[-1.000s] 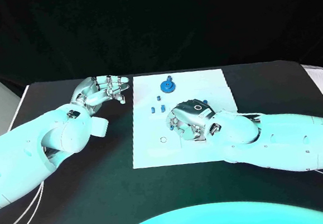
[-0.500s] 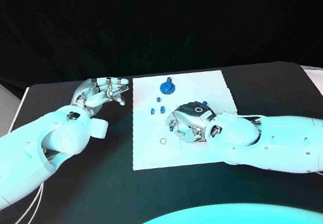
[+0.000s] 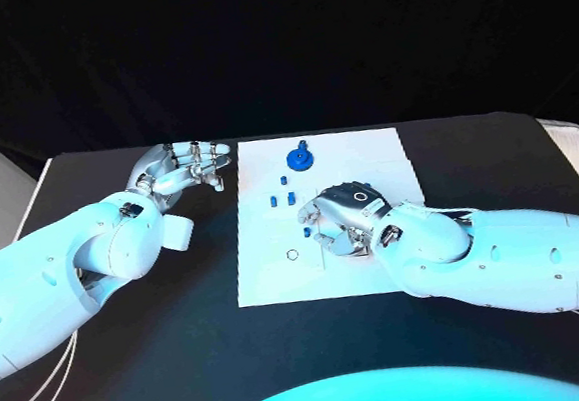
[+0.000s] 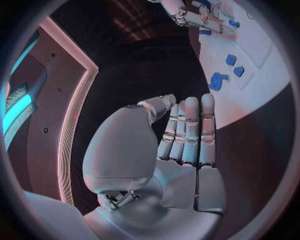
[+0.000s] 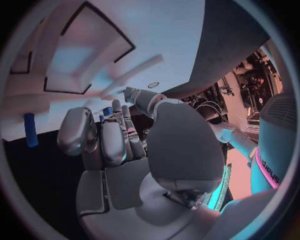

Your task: Assemble the parts on the task board

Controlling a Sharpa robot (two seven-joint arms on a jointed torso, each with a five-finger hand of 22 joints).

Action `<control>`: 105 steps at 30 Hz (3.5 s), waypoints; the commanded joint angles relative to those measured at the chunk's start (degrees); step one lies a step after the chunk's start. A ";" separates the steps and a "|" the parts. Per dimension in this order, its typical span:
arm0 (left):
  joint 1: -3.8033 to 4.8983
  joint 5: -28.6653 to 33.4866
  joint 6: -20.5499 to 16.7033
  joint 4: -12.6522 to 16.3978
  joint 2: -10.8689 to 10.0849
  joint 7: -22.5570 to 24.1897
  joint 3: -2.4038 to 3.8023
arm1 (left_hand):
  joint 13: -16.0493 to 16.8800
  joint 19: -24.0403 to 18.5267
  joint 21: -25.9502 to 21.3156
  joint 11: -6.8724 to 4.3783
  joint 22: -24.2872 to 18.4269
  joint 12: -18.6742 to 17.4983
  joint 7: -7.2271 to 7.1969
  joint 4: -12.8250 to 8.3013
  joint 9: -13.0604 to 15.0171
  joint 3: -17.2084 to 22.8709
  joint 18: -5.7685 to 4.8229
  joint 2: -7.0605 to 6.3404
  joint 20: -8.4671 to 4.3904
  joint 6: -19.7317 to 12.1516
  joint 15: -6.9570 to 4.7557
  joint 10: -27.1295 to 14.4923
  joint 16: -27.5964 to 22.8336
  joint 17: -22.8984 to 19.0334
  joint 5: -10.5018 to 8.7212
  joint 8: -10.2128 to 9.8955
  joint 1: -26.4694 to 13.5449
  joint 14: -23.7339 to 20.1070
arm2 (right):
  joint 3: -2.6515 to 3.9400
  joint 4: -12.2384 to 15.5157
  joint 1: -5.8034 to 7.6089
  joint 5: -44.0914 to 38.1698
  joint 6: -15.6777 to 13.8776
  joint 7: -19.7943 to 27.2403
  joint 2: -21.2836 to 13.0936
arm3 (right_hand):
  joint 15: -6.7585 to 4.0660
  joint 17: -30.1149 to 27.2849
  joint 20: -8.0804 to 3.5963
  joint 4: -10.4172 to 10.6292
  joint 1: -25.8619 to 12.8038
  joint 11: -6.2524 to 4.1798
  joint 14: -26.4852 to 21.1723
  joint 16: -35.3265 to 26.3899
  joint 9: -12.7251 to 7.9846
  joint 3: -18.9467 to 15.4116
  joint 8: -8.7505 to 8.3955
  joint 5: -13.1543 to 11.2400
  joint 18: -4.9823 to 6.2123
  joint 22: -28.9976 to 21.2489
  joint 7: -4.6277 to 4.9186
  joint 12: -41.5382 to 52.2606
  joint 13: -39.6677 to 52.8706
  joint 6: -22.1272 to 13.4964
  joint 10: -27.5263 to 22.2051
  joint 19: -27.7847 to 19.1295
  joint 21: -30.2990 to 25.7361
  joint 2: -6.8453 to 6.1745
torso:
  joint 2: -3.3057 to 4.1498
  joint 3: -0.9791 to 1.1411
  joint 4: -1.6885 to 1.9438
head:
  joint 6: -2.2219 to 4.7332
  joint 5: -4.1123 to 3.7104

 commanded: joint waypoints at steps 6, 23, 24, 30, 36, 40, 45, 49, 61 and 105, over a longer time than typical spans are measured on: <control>-0.13 0.28 1.01 0.04 0.12 0.31 0.05 | -0.05 0.40 -0.37 -0.10 -0.05 -0.31 0.16 0.06 -0.04 -0.37 0.82 0.56 -0.07 -0.21 0.01 -0.30 -0.29 -0.05 0.12 0.21 0.09 0.14 | 0.59 2.28 0.80 3.66 -2.20 0.92 -3.18 | -0.07 0.67 -0.33 0.43 0.44 -0.63 0.92 0.49 -0.29 0.06 0.37 0.34 0.85 0.83 0.21 2.33 0.24 0.44 2.55 0.26 1.37 -0.09 | -0.14 -0.08 -0.14 | 0.68 -0.59; -0.63 0.72 1.53 0.28 -0.08 1.34 0.05 | -0.15 0.42 -0.49 -0.06 -0.14 -0.28 0.18 0.16 -0.10 -0.63 0.81 0.45 -0.03 -0.32 0.06 -0.37 -0.32 -0.11 0.03 0.22 -0.07 0.15 | 1.78 -2.06 6.73 11.06 7.59 7.26 -10.14 | -0.21 2.79 -0.53 1.63 -1.69 -0.89 1.47 3.13 -1.07 -8.43 0.33 0.76 0.28 2.56 -1.89 1.51 0.15 0.44 1.97 1.23 3.87 -0.53 | -0.55 -0.17 -0.48 | 1.63 -1.40; -0.64 0.72 1.53 0.28 -0.08 1.35 0.05 | -0.15 0.42 -0.49 -0.06 -0.14 -0.28 0.18 0.16 -0.10 -0.63 0.81 0.45 -0.03 -0.32 0.06 -0.37 -0.32 -0.11 0.03 0.22 -0.07 0.15 | 1.79 -2.44 6.80 10.67 8.03 7.32 -10.15 | -0.18 2.83 -0.51 1.75 -1.43 -0.87 1.46 3.22 -1.14 -9.14 0.34 0.79 0.29 2.54 -2.03 1.45 0.16 0.49 1.76 1.22 3.79 -0.45 | -0.52 -0.17 -0.45 | 1.64 -1.43; -0.69 0.74 1.57 0.31 -0.10 1.34 0.05 | -0.15 0.42 -0.49 -0.06 -0.14 -0.28 0.18 0.16 -0.10 -0.63 0.81 0.45 -0.03 -0.32 0.06 -0.37 -0.32 -0.11 0.03 0.22 -0.07 0.15 | 1.80 -4.47 6.97 8.24 10.17 7.12 -9.45 | 0.00 2.89 -0.33 3.10 0.69 -0.67 1.42 3.80 -1.91 -14.53 0.13 0.90 0.25 2.75 -2.35 1.40 0.23 0.23 0.52 1.36 3.89 0.43 | -0.42 -0.17 -0.35 | 1.71 -1.46; -0.71 0.74 1.53 0.32 -0.21 1.31 0.05 | -0.15 0.42 -0.49 -0.06 -0.14 -0.28 0.18 0.16 -0.10 -0.63 0.81 0.45 -0.03 -0.32 0.06 -0.37 -0.32 -0.11 0.03 0.22 -0.07 0.15 | 1.74 -5.39 6.92 7.30 12.31 6.98 -8.82 | 0.01 2.79 -0.31 3.80 1.48 -0.69 1.38 3.93 -2.15 -16.08 0.28 0.98 0.26 2.78 -2.15 1.67 0.30 0.60 0.55 1.40 3.84 0.85 | -0.41 -0.18 -0.34 | 1.49 -1.30; -0.71 0.75 1.51 0.33 -0.23 1.32 0.05 | -0.15 0.42 -0.49 -0.06 -0.14 -0.28 0.18 0.16 -0.10 -0.63 0.81 0.45 -0.03 -0.32 0.06 -0.37 -0.32 -0.11 0.03 0.22 -0.07 0.15 | 1.70 -5.78 6.88 7.18 12.32 6.91 -8.38 | -0.11 2.86 -0.38 4.26 2.06 -0.85 1.40 4.10 -2.27 -16.38 0.46 1.10 0.23 2.95 -2.06 2.18 0.41 1.11 1.26 1.50 4.08 1.23 | -0.40 -0.21 -0.44 | 1.51 -1.25; -0.71 0.75 1.54 0.34 -0.19 1.29 0.05 | -0.20 0.42 -0.58 -0.07 -0.20 -0.25 0.16 0.23 -0.13 -0.73 0.81 0.48 -0.01 -0.33 0.06 -0.37 -0.34 -0.15 0.05 0.26 -0.12 0.14 | 1.67 -6.35 6.82 7.29 11.71 6.83 -7.70 | -0.40 3.06 -0.60 5.28 3.28 -1.14 1.49 4.51 -2.52 -13.73 1.13 0.93 0.03 3.66 -1.43 2.96 0.36 3.13 2.98 1.88 5.18 2.26 | -0.44 -0.10 -0.42 | 1.43 -1.22; -0.71 0.75 1.47 0.33 -0.22 1.20 0.05 | -0.20 0.42 -0.58 -0.07 -0.20 -0.25 0.16 0.23 -0.13 -0.73 0.81 0.48 -0.01 -0.33 0.06 -0.37 -0.34 -0.15 0.05 0.26 -0.12 0.14 | 1.63 -6.59 6.74 7.37 11.82 6.82 -7.35 | -0.74 3.24 -0.87 6.05 3.96 -1.48 1.55 4.89 -2.57 -9.70 2.02 -0.90 -0.12 4.22 -1.05 3.08 0.25 5.58 4.92 2.11 5.96 2.38 | -0.43 -0.14 -0.41 | 1.28 -1.22; -0.71 0.75 1.30 0.36 -0.30 0.90 0.05 | -0.22 0.42 -0.61 -0.08 -0.22 -0.23 0.16 0.27 -0.13 -0.73 0.81 0.55 0.00 -0.32 0.06 -0.37 -0.34 -0.16 0.06 0.27 -0.12 0.15 | 1.57 -6.96 6.49 6.80 11.64 6.42 -6.80 | -1.66 3.42 -1.77 5.04 5.59 -2.70 1.60 5.50 -1.50 -2.69 4.50 -4.99 -0.57 5.97 -1.68 2.94 0.87 10.06 10.31 2.69 8.53 4.55 | -0.47 -0.14 -0.48 | 1.10 -1.21; -1.05 0.86 1.37 -0.22 0.62 1.17 0.05 | -0.32 0.48 -0.77 -0.07 -0.34 -0.16 0.17 0.46 -0.18 -0.88 0.82 0.73 0.02 -0.34 0.07 -0.38 -0.32 -0.22 0.02 0.35 -0.20 0.20 | 1.58 8.36 4.17 6.63 4.63 7.25 -3.78 | -1.85 3.33 -2.06 1.07 7.05 -2.83 1.56 5.74 -0.66 1.59 5.49 -6.52 -0.80 7.07 -1.31 2.67 2.00 10.71 12.99 2.86 9.87 5.26 | -1.01 -0.49 -0.55 | 1.17 -0.01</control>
